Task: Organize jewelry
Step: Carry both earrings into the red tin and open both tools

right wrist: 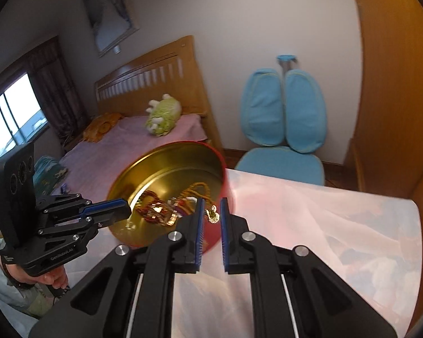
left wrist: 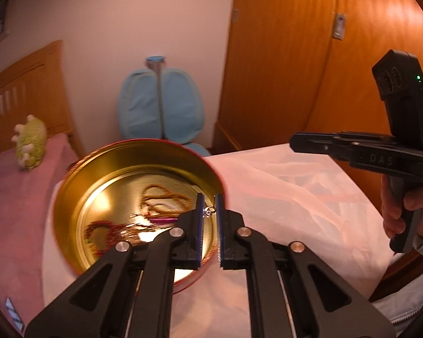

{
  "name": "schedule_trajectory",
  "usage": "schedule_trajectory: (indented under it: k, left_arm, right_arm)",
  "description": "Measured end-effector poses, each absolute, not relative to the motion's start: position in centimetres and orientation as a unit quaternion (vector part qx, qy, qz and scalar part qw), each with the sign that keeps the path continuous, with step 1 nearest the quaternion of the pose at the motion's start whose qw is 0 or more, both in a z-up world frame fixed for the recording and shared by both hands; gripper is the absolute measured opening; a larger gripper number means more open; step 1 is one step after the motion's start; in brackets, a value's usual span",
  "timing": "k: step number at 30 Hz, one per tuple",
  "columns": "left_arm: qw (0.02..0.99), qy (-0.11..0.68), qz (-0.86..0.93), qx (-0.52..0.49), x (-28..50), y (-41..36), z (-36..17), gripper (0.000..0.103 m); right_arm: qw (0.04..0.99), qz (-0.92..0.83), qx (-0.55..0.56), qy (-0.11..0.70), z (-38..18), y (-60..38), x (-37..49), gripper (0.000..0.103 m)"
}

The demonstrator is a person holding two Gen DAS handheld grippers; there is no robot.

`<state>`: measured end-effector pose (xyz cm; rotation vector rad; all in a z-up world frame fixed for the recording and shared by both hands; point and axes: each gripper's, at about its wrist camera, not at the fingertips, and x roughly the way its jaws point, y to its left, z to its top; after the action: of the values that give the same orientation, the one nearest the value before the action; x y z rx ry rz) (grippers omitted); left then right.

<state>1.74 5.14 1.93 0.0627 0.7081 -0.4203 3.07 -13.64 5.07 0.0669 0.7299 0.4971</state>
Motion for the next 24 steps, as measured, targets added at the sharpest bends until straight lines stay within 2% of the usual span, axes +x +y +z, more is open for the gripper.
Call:
schedule_trajectory:
  k: [10, 15, 21, 24]
  left_arm:
    - [0.913, 0.389, -0.124, 0.024, 3.5, 13.1, 1.9, 0.008]
    - [0.903, 0.407, -0.128, 0.043, 7.0, 13.9, 1.0, 0.008]
    - [0.855, 0.497, -0.127, 0.073, 12.4, 13.8, -2.8, 0.008]
    - [0.841, 0.518, -0.127, 0.096, 13.6, 13.4, -4.0, 0.008]
  right_arm:
    - [0.864, 0.307, -0.007, 0.398, 4.8, -4.5, 8.9, 0.012]
    - [0.837, 0.301, -0.023, 0.456, 3.1, -1.2, 12.1, 0.012]
    - [0.791, 0.268, -0.081, 0.544, -0.5, 2.3, 16.6, 0.012]
    - [0.776, 0.255, -0.104, 0.567, -2.2, 2.7, 17.5, 0.012]
